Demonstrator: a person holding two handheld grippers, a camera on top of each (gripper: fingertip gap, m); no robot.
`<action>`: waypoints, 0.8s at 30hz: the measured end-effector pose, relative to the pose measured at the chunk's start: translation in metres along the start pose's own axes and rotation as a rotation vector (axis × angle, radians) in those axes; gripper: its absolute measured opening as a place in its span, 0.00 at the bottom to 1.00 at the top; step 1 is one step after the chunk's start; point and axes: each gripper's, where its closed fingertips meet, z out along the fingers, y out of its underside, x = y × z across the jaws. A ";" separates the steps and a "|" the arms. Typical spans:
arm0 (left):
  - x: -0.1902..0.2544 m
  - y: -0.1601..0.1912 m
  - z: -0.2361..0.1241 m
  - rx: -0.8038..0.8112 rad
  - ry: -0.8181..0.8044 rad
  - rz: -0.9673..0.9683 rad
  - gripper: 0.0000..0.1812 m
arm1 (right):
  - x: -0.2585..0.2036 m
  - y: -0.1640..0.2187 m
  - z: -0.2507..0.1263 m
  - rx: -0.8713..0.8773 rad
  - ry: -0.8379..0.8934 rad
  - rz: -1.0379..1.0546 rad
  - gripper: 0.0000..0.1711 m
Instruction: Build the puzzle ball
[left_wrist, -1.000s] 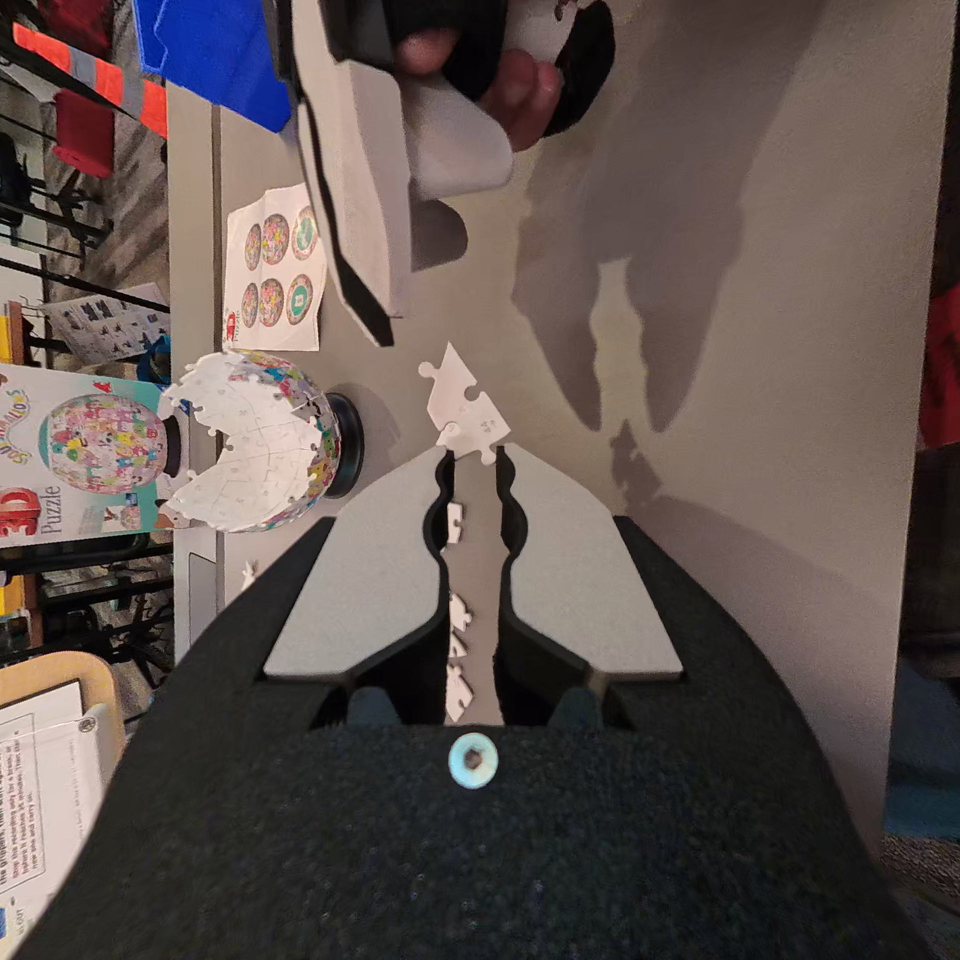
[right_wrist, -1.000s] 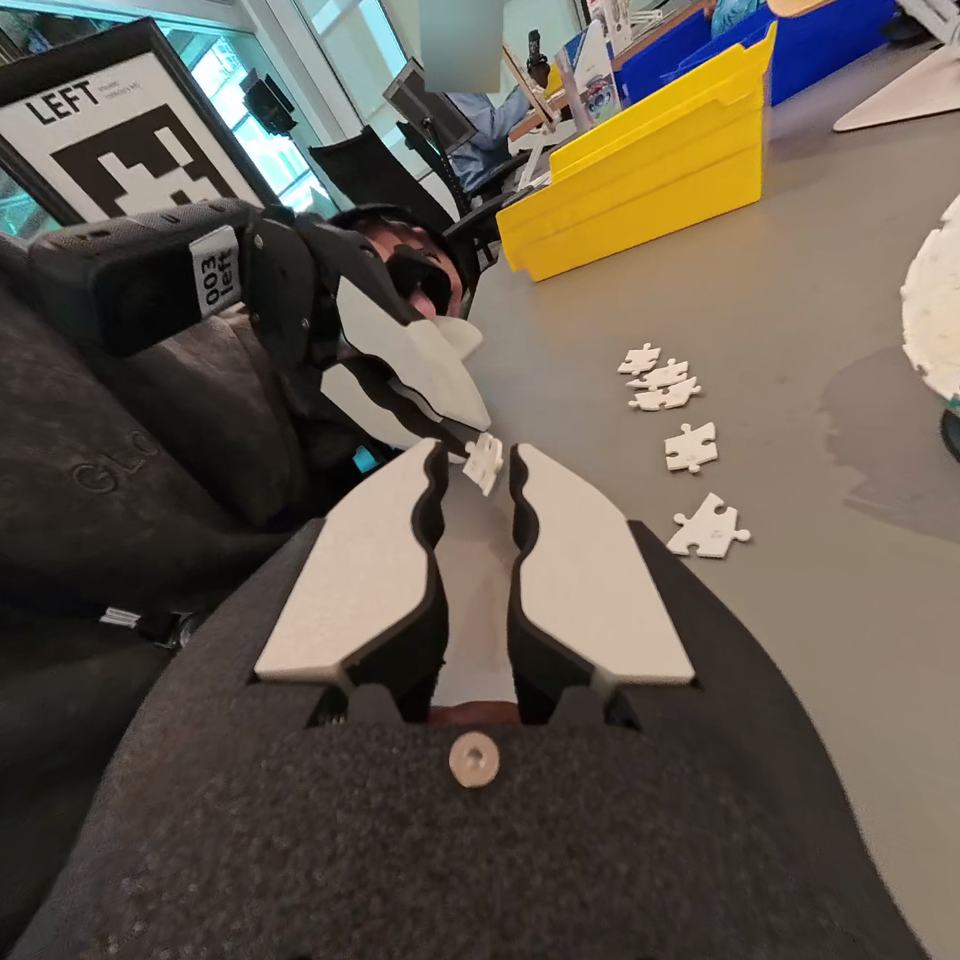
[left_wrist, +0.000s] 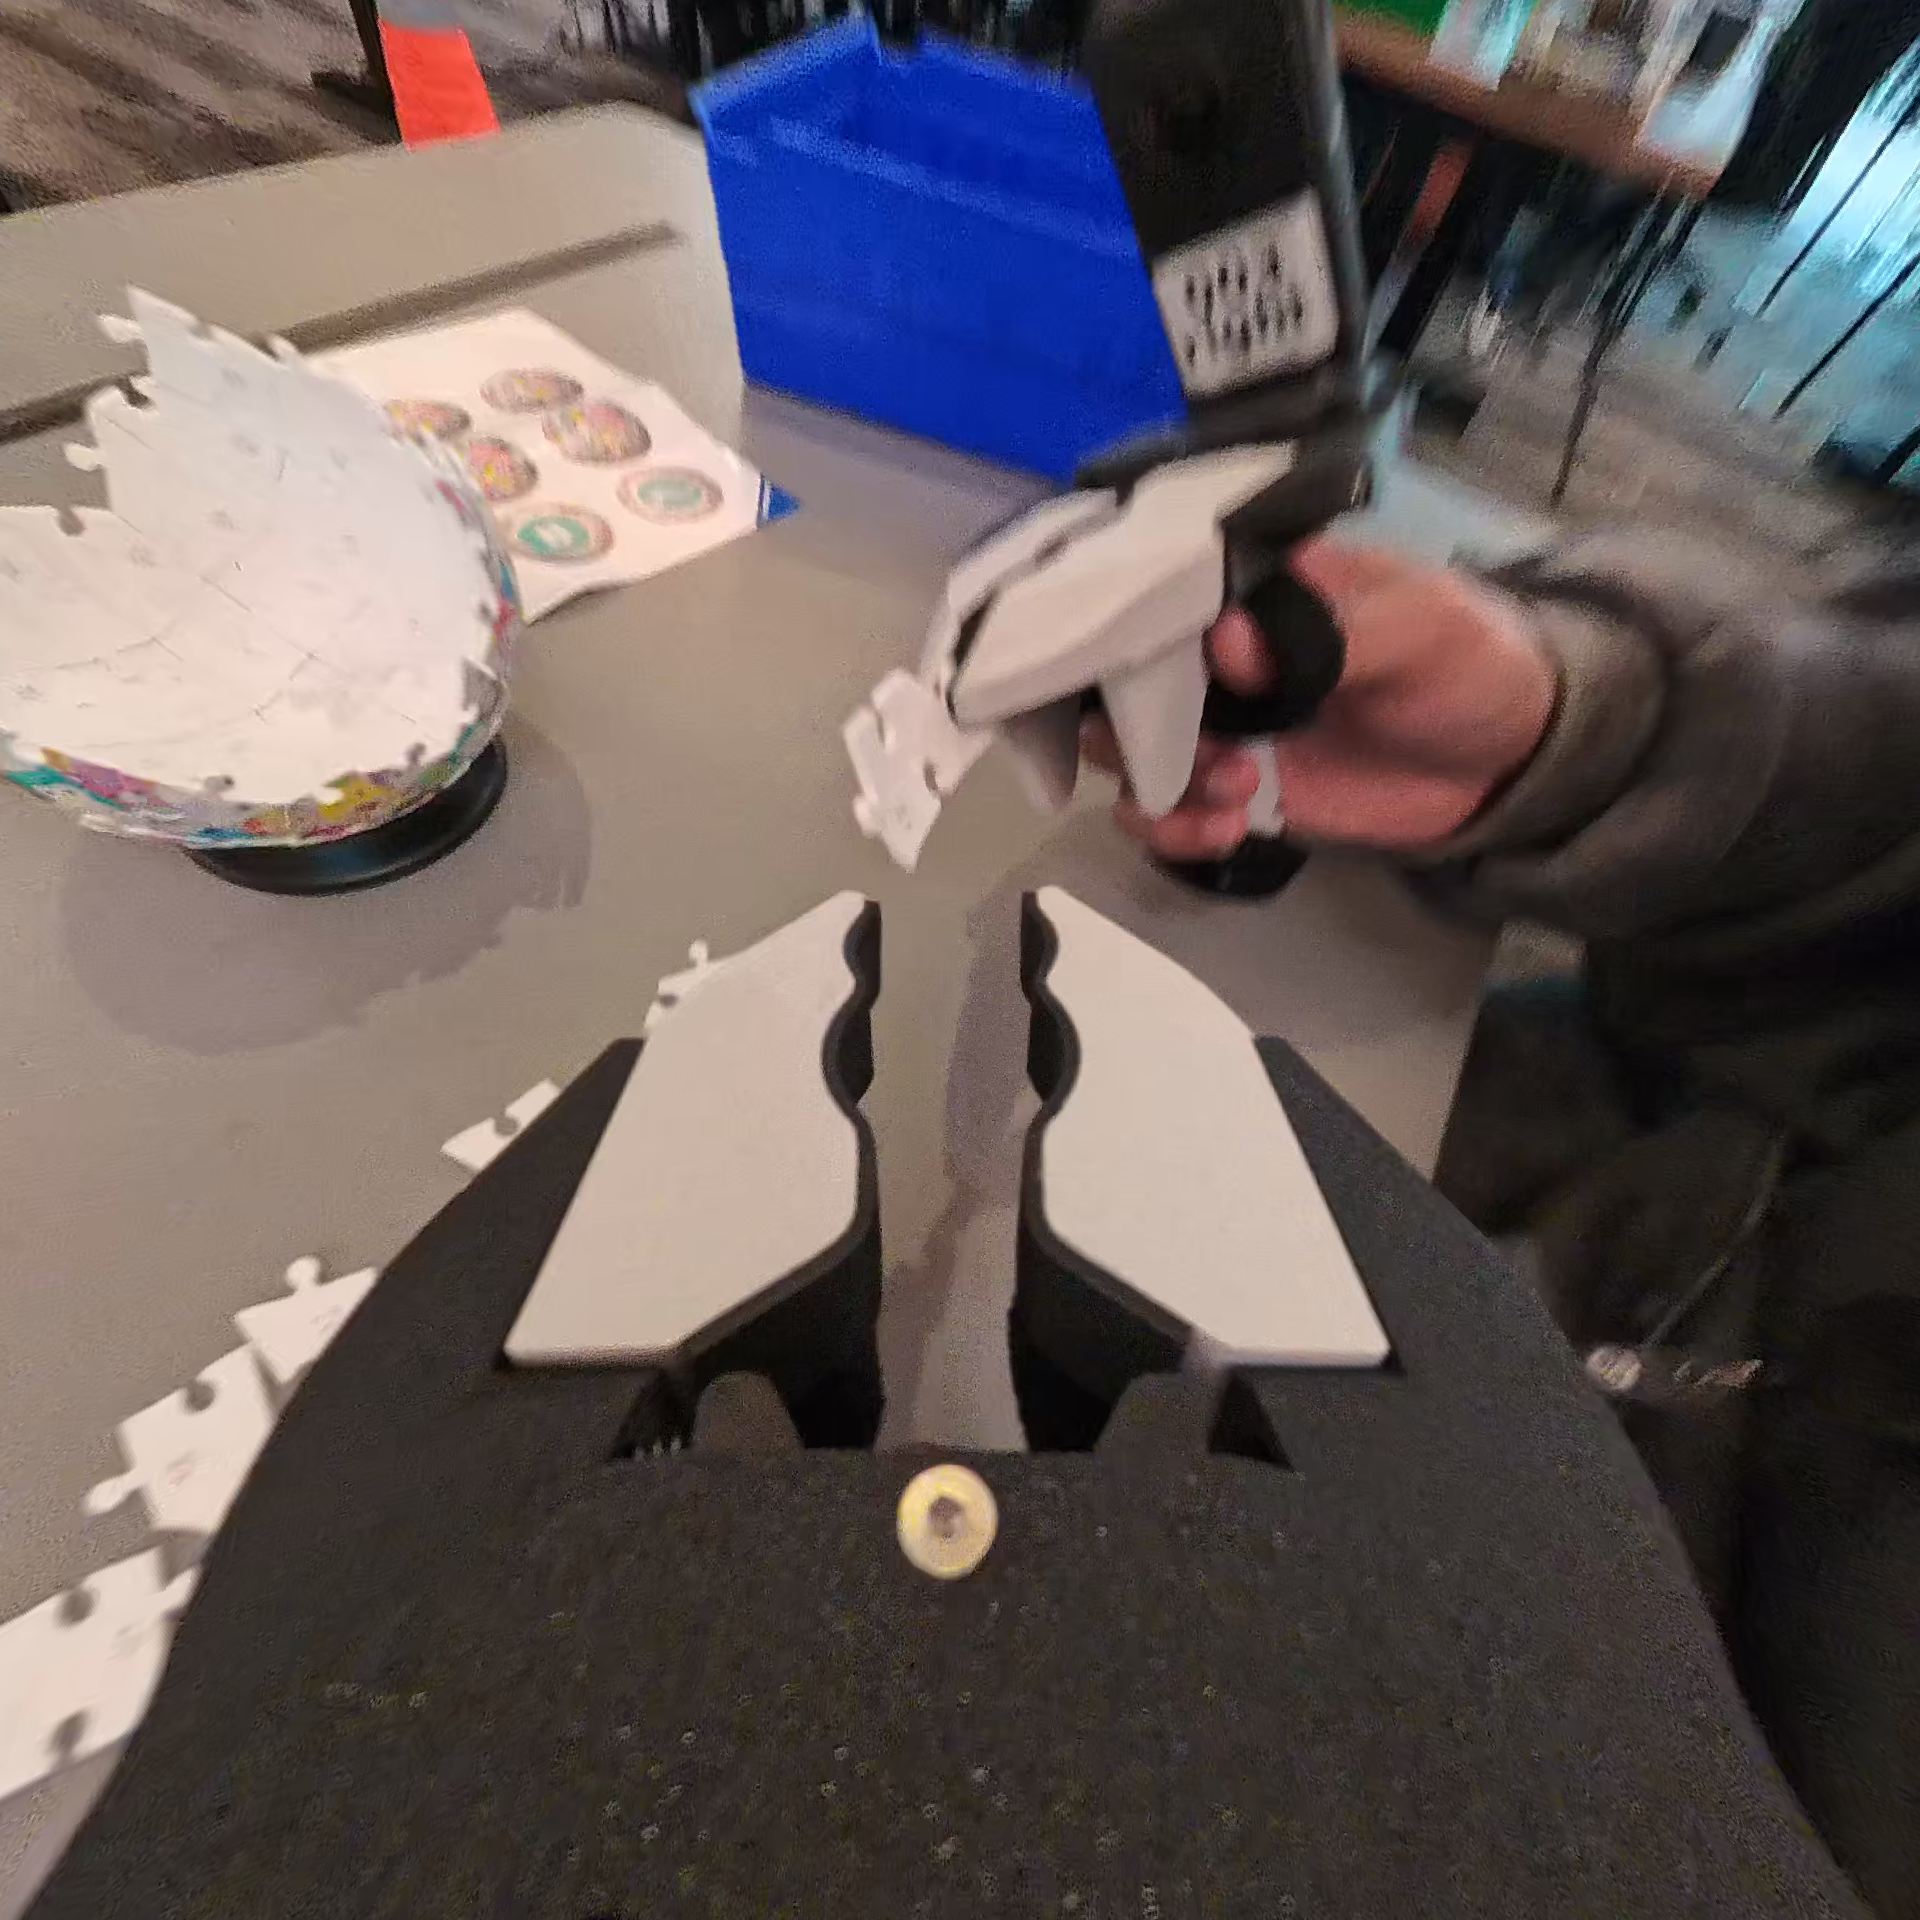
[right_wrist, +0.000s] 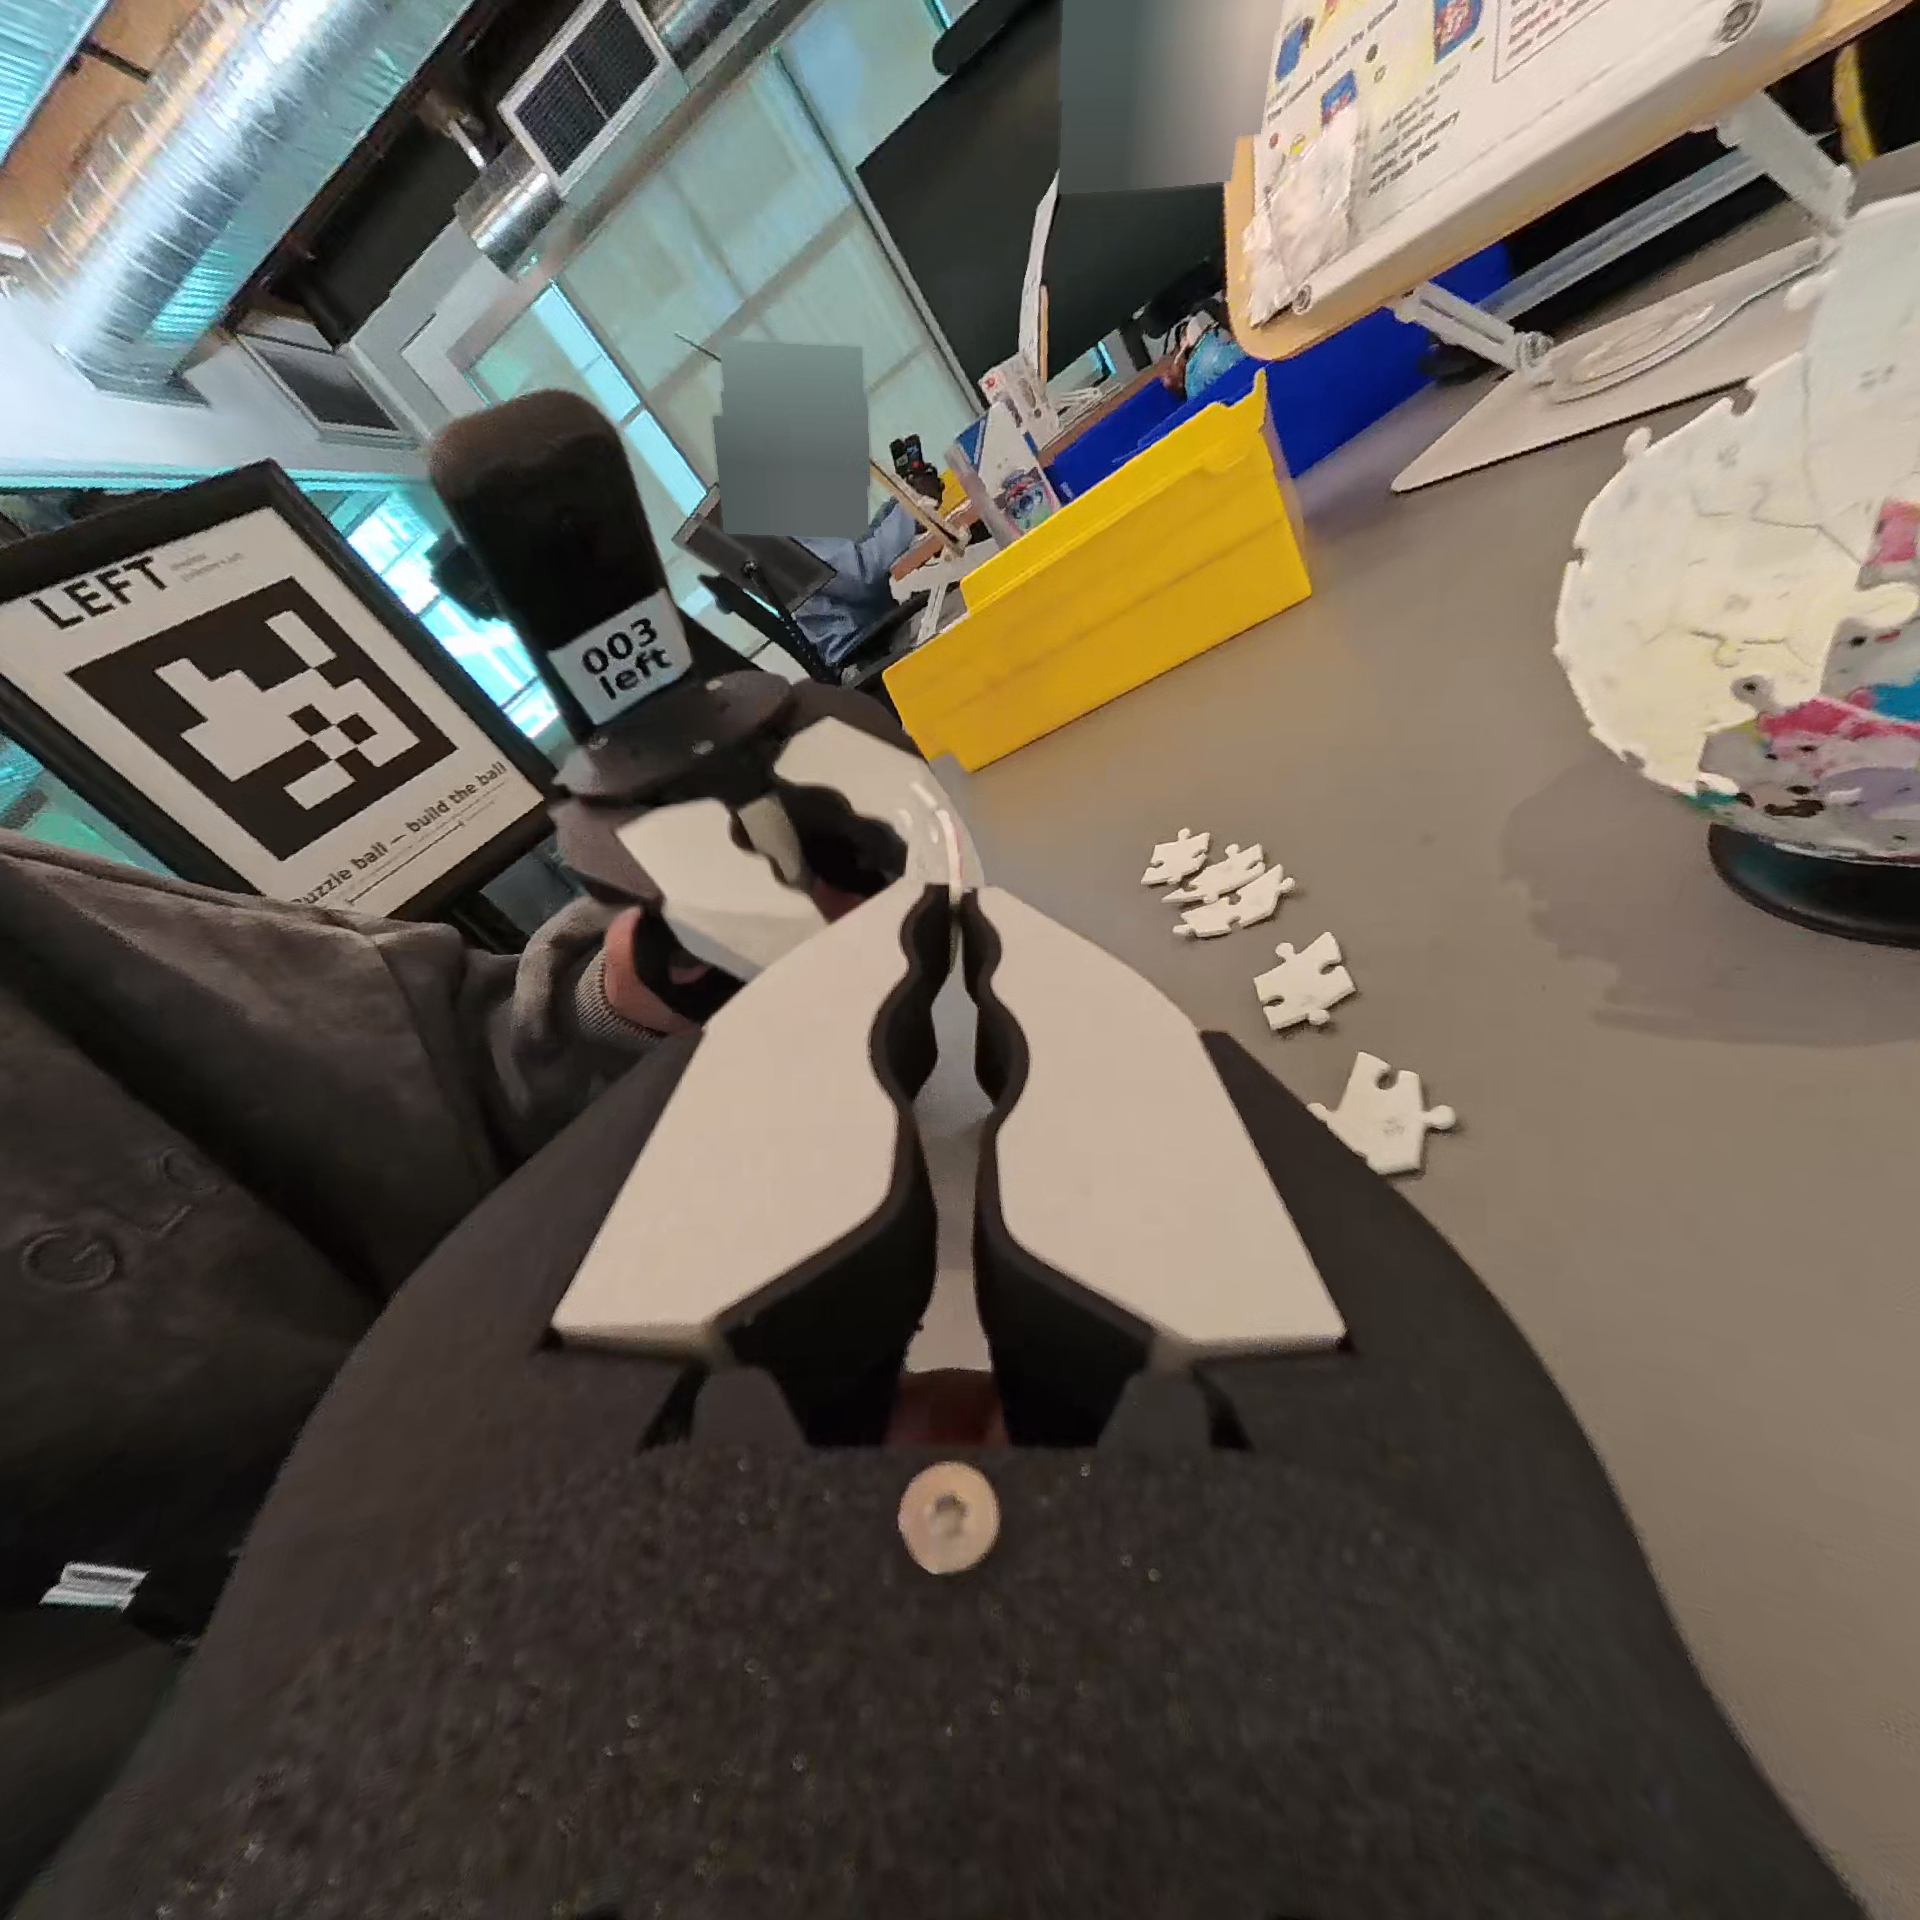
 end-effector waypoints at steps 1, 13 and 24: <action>-0.001 -0.008 -0.004 0.049 0.015 -0.031 0.13 | 0.000 0.000 0.001 0.012 0.000 0.001 0.01; -0.009 -0.005 -0.013 0.057 0.089 -0.165 0.01 | -0.001 0.019 0.013 -0.079 0.005 -0.102 0.02; -0.005 -0.010 -0.016 0.101 0.124 -0.154 0.05 | -0.006 0.020 0.013 -0.079 -0.051 -0.032 0.01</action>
